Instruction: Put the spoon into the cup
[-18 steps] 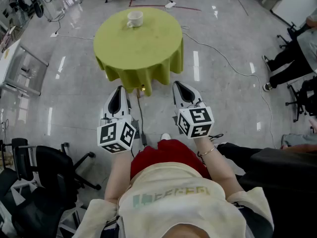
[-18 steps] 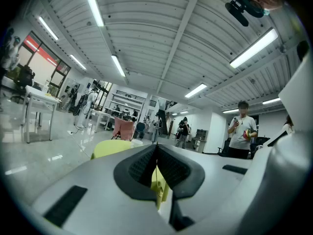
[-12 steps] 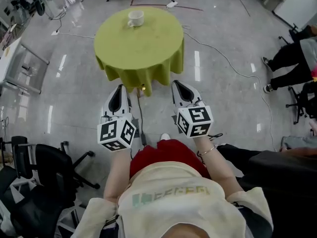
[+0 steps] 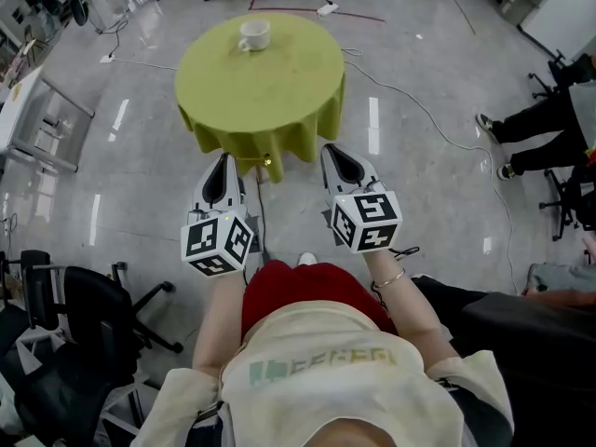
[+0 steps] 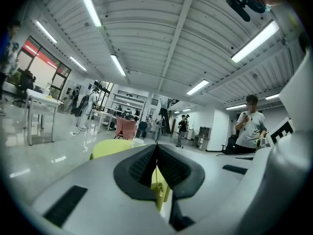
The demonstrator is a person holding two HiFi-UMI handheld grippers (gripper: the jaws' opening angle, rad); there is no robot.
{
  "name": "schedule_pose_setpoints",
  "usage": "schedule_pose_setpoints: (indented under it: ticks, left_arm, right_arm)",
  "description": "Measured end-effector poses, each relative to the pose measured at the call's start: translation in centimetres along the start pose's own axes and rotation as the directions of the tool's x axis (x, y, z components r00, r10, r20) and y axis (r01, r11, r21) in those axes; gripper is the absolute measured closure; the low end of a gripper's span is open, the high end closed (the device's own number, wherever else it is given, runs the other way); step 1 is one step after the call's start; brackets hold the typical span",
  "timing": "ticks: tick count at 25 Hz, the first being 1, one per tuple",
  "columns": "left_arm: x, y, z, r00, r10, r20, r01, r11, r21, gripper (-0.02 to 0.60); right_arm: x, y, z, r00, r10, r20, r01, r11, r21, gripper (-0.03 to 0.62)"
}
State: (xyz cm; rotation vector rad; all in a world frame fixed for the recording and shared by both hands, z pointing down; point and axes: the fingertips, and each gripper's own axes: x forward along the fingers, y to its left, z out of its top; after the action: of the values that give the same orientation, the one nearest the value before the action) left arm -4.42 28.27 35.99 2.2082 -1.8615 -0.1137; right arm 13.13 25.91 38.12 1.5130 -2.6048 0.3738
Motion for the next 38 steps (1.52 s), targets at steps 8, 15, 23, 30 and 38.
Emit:
schedule_pose_setpoints:
  ticks: [8, 15, 23, 30, 38]
  left_arm:
    - [1.1, -0.7, -0.1, 1.0, 0.014, 0.007, -0.014, 1.0, -0.009, 0.557]
    - [2.5, -0.5, 0.2, 1.0, 0.024, 0.005, -0.024, 0.999, -0.029, 0.557]
    - [5.5, -0.4, 0.7, 1.0, 0.02, 0.004, -0.02, 1.0, -0.023, 0.557]
    - [9.7, 1.1, 1.3, 1.0, 0.02, -0.002, -0.02, 0.999, -0.029, 0.557]
    - [14.8, 3.3, 1.0, 1.0, 0.017, -0.024, -0.017, 0.999, -0.032, 0.557]
  right_arm:
    - [0.0, -1.3, 0.2, 1.0, 0.007, -0.012, -0.007, 1.0, -0.023, 0.557]
    - [1.2, -1.9, 0.7, 1.0, 0.017, -0.009, -0.018, 1.0, -0.02, 0.557]
    - [4.0, -3.1, 1.5, 1.0, 0.025, -0.008, -0.025, 1.0, -0.011, 0.557]
    - [7.8, -4.6, 2.2, 0.999, 0.021, -0.027, -0.022, 1.0, -0.008, 0.557]
    - [13.0, -6.0, 2.1, 0.998, 0.023, -0.056, -0.023, 1.0, 0.004, 0.557]
